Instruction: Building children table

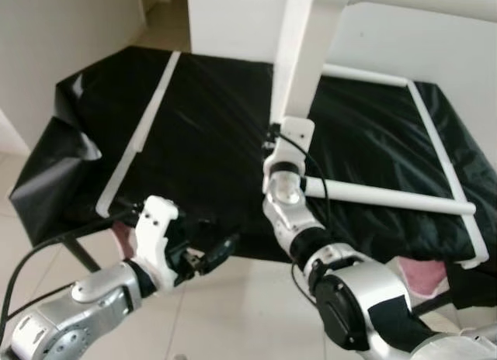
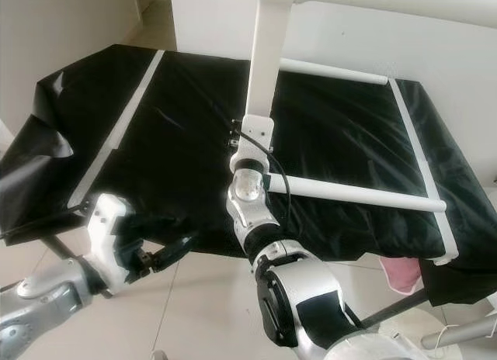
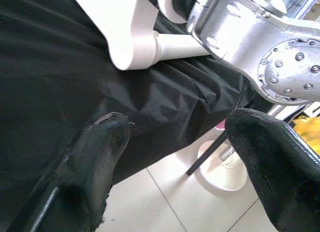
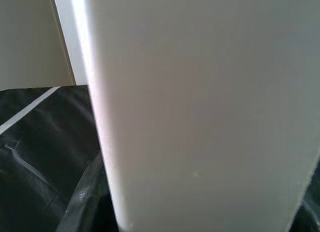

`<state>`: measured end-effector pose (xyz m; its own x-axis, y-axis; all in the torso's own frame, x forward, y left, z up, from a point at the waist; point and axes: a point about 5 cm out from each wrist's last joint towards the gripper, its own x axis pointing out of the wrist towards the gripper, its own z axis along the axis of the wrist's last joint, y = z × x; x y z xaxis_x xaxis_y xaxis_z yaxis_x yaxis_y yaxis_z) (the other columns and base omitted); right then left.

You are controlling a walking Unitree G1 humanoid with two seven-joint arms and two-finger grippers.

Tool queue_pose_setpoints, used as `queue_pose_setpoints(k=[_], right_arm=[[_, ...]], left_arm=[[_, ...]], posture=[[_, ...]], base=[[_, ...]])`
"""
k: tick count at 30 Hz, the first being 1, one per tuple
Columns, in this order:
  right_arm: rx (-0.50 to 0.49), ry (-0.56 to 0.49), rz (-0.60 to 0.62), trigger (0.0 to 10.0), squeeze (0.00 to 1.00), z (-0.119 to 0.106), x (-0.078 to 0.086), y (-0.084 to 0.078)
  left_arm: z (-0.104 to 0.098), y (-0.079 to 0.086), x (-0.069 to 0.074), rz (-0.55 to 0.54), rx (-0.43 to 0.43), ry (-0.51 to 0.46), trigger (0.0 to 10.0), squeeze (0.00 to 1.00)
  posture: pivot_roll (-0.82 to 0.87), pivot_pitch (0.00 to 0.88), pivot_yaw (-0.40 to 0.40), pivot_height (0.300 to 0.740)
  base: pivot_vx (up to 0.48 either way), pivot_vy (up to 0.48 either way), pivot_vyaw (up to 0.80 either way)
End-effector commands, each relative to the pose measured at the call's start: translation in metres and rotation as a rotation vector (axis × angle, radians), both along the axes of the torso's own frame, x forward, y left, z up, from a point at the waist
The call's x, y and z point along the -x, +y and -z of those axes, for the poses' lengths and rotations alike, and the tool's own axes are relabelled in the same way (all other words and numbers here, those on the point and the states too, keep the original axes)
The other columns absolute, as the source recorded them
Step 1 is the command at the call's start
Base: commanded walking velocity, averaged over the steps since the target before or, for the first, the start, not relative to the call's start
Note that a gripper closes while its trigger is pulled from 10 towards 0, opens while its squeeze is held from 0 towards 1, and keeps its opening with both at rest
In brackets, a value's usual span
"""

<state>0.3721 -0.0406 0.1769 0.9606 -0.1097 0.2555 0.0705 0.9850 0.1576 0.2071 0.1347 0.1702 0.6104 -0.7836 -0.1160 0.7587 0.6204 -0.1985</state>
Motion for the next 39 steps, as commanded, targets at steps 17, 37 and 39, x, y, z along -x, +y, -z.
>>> queue_pose_setpoints(k=[17, 37, 39], right_arm=[[-0.005, -0.013, -0.484, 0.0, 0.0, 0.019, 0.059, 0.103], [-0.173, -0.007, -0.58, 0.0, 0.0, -0.015, 0.057, 0.126], [-0.188, -0.01, -0.592, 0.0, 0.0, -0.022, 0.058, 0.131]], left_arm=[[-0.004, -0.004, 0.011, 0.281, 0.059, -0.022, 10.0, 0.0], [-0.006, 0.0, 0.003, 0.274, 0.048, -0.039, 10.0, 0.0], [-0.006, 0.0, 0.003, 0.274, 0.048, -0.04, 10.0, 0.0]], posture=[[0.17, 0.047, -0.079, 0.74], [0.16, 0.047, -0.076, 0.74], [0.16, 0.046, -0.076, 0.74]], base=[[0.0, 0.0, 0.0], [0.0, 0.0, 0.0], [0.0, 0.0, 0.0]])
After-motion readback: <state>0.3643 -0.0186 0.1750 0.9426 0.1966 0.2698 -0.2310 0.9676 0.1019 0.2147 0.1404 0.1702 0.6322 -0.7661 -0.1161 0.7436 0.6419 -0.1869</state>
